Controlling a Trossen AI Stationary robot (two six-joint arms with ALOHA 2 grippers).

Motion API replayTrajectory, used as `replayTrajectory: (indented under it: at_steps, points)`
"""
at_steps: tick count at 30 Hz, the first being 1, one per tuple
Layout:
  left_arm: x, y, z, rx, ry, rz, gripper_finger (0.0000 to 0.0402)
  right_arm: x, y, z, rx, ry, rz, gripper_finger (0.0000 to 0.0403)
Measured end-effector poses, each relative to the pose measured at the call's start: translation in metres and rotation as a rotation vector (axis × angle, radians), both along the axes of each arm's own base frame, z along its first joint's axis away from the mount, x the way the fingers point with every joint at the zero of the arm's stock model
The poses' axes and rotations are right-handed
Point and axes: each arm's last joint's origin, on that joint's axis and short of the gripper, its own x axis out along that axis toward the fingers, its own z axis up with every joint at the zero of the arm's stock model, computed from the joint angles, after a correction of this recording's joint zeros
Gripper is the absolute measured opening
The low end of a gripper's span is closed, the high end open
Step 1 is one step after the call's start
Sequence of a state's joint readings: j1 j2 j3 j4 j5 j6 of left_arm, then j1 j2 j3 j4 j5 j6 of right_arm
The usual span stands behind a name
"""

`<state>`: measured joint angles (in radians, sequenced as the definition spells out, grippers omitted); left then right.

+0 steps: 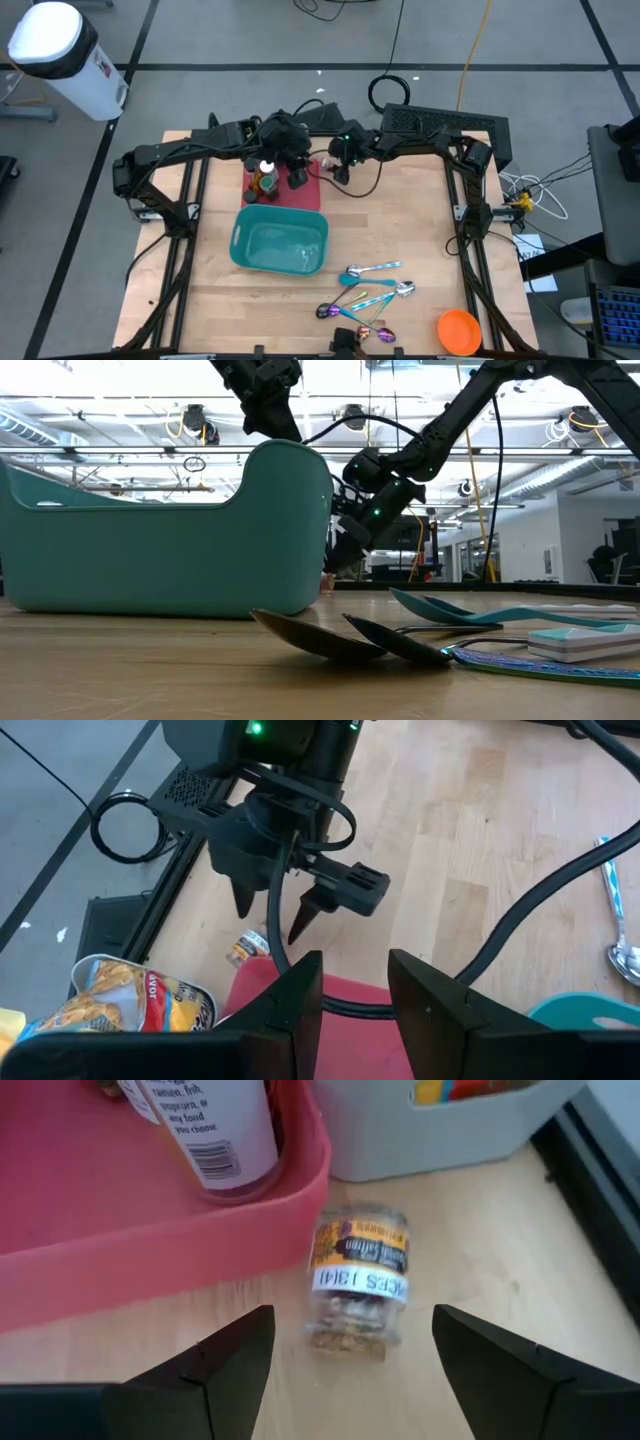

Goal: Pick & Place Food Item
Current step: Put the brown seasoning bottle into the red bin

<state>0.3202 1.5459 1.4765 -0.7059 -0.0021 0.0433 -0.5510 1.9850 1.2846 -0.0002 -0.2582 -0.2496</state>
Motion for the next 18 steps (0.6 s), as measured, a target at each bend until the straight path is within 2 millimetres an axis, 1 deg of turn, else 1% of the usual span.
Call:
replayTrajectory:
  at_steps: [5,10,12,16,18]
  points:
    - [0.000,0.000,0.000,0.000,0.000,0.000,0.0124,0.002,-0.001,0.002,-0.054,-0.020,0.035,0.0264]
    - [0.000,0.000,0.000,0.002,0.001,-0.003,0.0124,0.000,-0.004,0.002,-0.063,-0.017,0.042,0.0255]
    - [0.000,0.000,0.000,0.002,0.002,-0.003,0.0124,0.002,-0.006,-0.006,-0.058,-0.010,0.044,0.0252]
    - [0.000,0.000,0.000,0.001,0.001,-0.003,0.0124,0.004,-0.006,-0.030,-0.028,0.050,0.056,0.0251]
    - [0.000,0.000,0.000,0.000,0.002,-0.003,0.0124,0.010,-0.008,-0.033,-0.039,0.043,0.060,0.0249]
